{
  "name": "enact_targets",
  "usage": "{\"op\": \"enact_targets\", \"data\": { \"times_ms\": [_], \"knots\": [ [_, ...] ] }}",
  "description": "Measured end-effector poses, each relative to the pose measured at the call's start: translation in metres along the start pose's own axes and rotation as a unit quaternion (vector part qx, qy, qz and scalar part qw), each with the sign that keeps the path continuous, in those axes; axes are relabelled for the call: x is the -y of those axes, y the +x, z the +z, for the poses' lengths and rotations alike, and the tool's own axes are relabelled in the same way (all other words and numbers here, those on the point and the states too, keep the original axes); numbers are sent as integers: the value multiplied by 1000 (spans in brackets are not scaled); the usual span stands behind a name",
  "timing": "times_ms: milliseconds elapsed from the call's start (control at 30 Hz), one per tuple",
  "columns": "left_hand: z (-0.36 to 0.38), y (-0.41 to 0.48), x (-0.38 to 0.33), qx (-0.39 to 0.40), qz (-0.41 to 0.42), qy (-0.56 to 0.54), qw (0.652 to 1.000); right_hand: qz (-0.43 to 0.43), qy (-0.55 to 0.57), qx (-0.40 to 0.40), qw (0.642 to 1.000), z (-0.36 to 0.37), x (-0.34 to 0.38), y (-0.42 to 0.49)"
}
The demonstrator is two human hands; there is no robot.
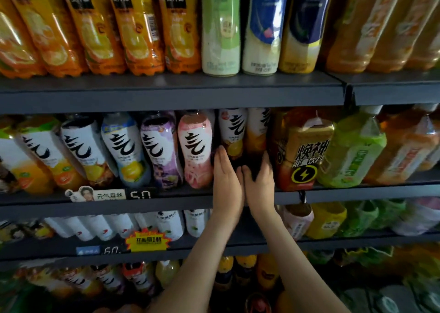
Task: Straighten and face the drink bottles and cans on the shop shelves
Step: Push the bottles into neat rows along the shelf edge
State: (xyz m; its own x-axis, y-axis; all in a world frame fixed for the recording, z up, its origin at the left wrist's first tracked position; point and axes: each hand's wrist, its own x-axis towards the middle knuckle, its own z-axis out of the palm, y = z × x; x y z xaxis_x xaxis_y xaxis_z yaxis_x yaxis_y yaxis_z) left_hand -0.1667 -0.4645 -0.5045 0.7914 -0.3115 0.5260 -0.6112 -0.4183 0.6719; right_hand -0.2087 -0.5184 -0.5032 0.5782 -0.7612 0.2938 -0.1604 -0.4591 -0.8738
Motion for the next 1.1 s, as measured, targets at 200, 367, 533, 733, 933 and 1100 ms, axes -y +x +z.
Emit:
{"op": "enact_targets", "data": {
  "times_ms": [200,367,533,733,933,1100],
  "knots": [
    [25,22,6,-16,-41,-46,998,-28,35,-22,999,4,-22,5],
    [38,35,11,-12,-81,-37,996,-36,42,-22,998,3,-35,-4],
    [42,49,7,-3,-108,48,993,-30,38,-19,999,-3,-33,3],
    [33,40,-13,4,-148,55,987,23,57,15,998,-6,-28,19],
    [13,20,-14,33,-124,35,991,57,112,39,991,-11,-15,20],
    [-3,21,-10,75,-116,13,990,56,100,47,992,-9,-9,27]
  ]
}}
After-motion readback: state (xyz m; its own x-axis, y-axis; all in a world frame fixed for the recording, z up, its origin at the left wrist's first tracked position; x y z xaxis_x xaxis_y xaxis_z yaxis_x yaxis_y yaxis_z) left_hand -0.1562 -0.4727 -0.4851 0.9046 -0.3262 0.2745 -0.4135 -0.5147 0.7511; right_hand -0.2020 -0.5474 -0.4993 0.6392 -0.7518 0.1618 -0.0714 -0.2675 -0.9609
